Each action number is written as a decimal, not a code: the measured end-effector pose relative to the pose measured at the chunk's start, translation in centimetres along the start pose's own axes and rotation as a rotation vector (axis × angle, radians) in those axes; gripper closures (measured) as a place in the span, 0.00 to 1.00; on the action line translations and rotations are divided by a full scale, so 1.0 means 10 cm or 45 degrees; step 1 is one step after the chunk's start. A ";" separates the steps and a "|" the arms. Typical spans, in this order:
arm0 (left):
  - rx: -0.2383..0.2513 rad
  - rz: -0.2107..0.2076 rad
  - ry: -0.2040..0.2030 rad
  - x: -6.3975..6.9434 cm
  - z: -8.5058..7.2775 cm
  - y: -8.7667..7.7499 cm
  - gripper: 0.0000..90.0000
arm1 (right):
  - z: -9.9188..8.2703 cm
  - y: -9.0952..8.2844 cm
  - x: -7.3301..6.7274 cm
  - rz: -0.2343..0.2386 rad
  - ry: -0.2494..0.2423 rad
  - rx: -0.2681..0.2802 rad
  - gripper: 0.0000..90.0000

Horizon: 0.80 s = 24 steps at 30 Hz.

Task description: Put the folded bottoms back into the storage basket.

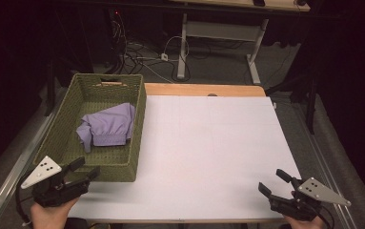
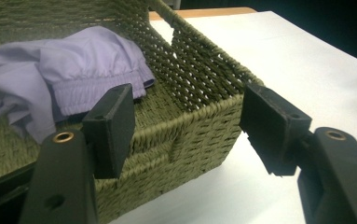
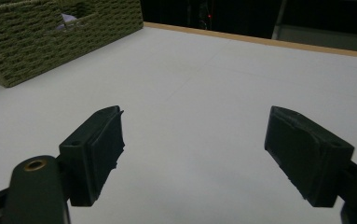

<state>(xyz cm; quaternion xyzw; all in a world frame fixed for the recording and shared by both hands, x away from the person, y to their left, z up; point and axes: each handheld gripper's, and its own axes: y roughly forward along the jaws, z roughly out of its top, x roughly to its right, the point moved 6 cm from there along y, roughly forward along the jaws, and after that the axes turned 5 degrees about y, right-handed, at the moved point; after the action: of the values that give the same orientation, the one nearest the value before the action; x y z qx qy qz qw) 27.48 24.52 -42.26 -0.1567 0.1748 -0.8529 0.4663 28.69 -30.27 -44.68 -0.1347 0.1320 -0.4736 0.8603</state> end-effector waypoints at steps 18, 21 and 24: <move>0.011 0.055 -0.019 -0.07 -0.25 -0.08 0.38 | 0.00 0.01 0.00 -0.003 0.001 -0.006 0.22; 0.004 0.054 -0.023 -0.07 -0.28 -0.06 0.38 | 0.00 0.00 0.00 -0.004 0.006 -0.006 0.22; 0.004 0.058 -0.018 -0.07 -0.30 -0.05 0.38 | -0.01 0.00 0.00 -0.005 0.008 -0.007 0.22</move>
<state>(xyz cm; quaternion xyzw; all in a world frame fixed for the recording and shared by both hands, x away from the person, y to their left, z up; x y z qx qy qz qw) 26.13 25.81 -44.81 -0.1582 0.1736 -0.8413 0.4869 28.70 -30.25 -44.74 -0.1358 0.1356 -0.4752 0.8587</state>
